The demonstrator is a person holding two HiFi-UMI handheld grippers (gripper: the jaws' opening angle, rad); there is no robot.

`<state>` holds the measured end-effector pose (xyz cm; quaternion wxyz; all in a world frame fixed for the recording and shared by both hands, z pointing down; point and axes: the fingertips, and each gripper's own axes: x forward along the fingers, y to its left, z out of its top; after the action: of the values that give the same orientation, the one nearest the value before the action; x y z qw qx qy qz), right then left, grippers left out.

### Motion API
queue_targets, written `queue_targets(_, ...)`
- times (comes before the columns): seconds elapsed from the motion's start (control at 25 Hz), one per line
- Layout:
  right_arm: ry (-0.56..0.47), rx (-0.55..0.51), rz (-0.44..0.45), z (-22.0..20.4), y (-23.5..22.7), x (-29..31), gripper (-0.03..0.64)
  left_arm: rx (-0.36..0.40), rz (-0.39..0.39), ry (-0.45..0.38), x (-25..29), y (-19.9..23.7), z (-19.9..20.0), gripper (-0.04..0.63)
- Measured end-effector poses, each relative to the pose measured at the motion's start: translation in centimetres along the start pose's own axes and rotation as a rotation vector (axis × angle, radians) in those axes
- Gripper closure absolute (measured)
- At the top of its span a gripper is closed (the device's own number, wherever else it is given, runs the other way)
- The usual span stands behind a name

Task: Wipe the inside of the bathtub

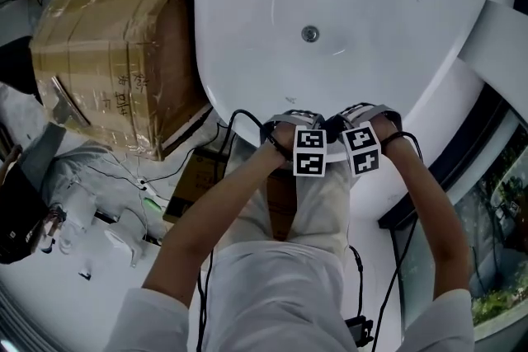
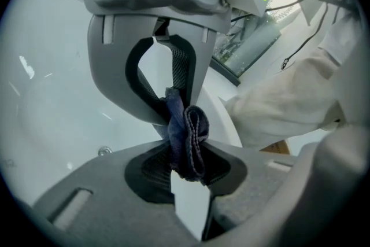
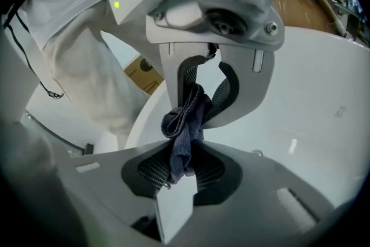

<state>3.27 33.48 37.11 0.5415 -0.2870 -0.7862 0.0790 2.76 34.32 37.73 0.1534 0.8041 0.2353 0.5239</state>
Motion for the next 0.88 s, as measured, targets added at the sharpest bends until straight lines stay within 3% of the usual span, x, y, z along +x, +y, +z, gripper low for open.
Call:
queue_targets(0.28, 0.072, -0.049, -0.078, -3.8, -5.2, -0.4, 0.528, -0.062, 0.101, -0.016, 0.4, 6.4, 0.0, 0.497)
queue_targets(0.6, 0.159, -0.171, -0.099, -8.0, -9.4, 1.6, 0.528, -0.128, 0.189, -0.018, 3.2, 12.0, -0.5, 0.497)
queue_targets(0.88, 0.170, -0.159, -0.140, -10.7, -11.8, 4.3, 0.528, -0.144, 0.183, -0.014, 6.2, 15.2, -1.3, 0.497)
